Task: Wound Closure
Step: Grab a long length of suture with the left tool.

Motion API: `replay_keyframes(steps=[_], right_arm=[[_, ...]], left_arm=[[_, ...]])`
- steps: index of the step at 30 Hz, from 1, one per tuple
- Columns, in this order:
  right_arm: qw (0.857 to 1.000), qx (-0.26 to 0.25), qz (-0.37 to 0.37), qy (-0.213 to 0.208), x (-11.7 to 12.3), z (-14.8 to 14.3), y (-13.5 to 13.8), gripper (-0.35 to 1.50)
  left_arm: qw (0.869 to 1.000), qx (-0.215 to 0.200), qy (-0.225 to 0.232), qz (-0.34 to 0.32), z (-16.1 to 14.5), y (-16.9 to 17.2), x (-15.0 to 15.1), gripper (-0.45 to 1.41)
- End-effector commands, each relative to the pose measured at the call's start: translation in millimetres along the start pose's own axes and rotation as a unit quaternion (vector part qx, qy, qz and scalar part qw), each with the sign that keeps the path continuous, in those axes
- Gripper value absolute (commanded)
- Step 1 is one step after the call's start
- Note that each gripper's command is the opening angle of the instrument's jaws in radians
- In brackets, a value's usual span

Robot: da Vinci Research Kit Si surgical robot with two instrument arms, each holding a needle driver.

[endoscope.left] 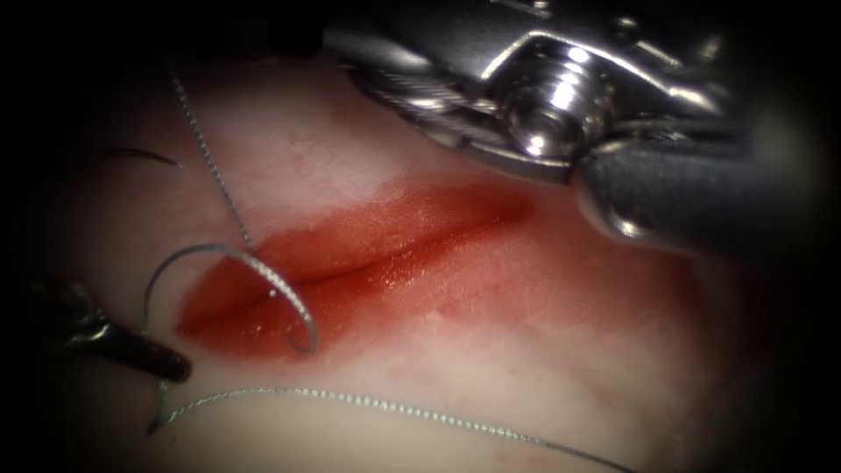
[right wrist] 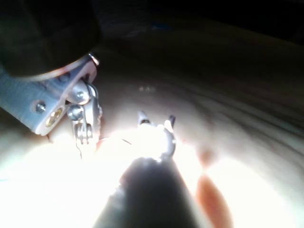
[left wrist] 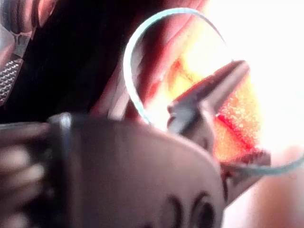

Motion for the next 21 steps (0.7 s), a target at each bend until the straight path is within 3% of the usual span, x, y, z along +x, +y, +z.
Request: replay_keyframes(steps=[1,3,5,7,13,17,19,21], right_arm=[[1.0,0.0,0.0,0.004,1.1,1.0,-0.2,1.13],[1.0,0.001,-0.001,0.004,1.1,0.9,-0.2,1.13],[1.0,-0.003,-0.001,0.003,1.1,0.8,-0.1,1.13],[1.0,-0.003,-0.001,0.003,1.1,0.6,-0.1,1.11],[1.0,-0.005,0.0,0.003,1.2,0.4,0.1,1.1],[1.0,-0.005,-0.001,0.003,1.1,0.4,0.1,1.1],[1.0,-0.005,-0.001,0.003,1.1,0.4,0.1,1.1],[1.0,-0.005,-0.001,0.003,1.1,0.4,0.1,1.1]], left_arm=[[1.0,-0.002,-0.009,0.015,-0.4,-0.5,-1.1,0.76],[0.999,-0.01,-0.017,0.05,-1.0,-0.7,-1.2,0.89],[0.997,-0.021,-0.02,0.073,-1.7,-0.7,-1.2,0.91],[0.995,-0.048,-0.017,0.083,-2.7,-0.8,-1.0,1.05],[0.987,-0.139,0.01,0.083,-6.1,-1.2,-0.2,1.2],[0.981,-0.17,0.046,0.083,-8.2,-1.5,1.1,1.01],[0.982,-0.176,0.047,0.055,-9.0,-1.3,1.7,1.06],[0.981,-0.187,0.027,-0.052,-9.2,-0.9,3.2,0.96]])
